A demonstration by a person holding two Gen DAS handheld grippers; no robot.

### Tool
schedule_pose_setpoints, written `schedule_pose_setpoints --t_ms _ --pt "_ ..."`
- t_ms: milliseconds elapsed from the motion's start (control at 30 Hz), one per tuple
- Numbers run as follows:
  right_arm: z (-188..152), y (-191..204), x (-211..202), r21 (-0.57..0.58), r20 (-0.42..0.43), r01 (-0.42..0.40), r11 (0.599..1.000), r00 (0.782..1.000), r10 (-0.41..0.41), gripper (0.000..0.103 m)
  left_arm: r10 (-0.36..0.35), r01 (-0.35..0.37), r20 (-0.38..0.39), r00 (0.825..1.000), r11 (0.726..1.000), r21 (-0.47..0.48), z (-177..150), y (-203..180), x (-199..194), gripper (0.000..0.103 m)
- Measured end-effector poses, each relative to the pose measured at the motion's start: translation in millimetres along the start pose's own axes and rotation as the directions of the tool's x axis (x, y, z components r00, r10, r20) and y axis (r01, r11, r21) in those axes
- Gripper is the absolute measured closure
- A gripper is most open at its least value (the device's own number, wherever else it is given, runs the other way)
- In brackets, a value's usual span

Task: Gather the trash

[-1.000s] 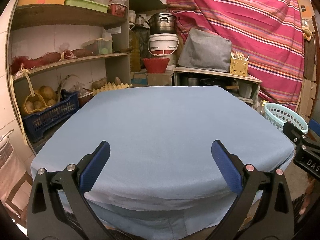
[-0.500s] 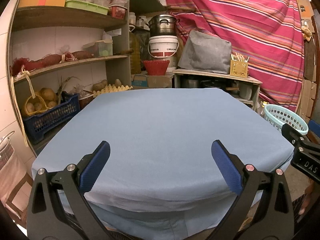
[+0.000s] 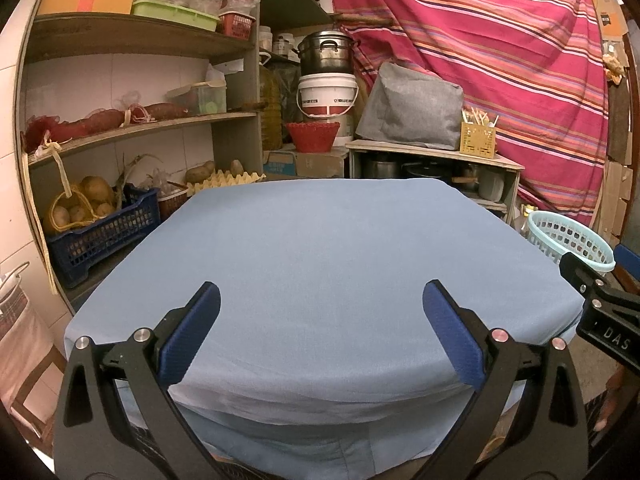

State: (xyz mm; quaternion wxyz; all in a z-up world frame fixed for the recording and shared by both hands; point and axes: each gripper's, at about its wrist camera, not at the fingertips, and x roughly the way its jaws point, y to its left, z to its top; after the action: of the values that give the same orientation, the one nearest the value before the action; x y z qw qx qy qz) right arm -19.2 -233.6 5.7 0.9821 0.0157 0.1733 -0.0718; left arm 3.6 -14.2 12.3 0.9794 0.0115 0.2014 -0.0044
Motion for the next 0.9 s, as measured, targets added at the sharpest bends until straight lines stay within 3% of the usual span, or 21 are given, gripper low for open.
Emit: schedule_pose_setpoints --t_ms 900 --pt "0.0 -0.8 1.8 -0.003 0.004 -0.002 1.0 1.0 0.002 0.005 0.002 -0.002 -0.003 1.0 1.0 0.001 1.4 1.7 0.0 0.005"
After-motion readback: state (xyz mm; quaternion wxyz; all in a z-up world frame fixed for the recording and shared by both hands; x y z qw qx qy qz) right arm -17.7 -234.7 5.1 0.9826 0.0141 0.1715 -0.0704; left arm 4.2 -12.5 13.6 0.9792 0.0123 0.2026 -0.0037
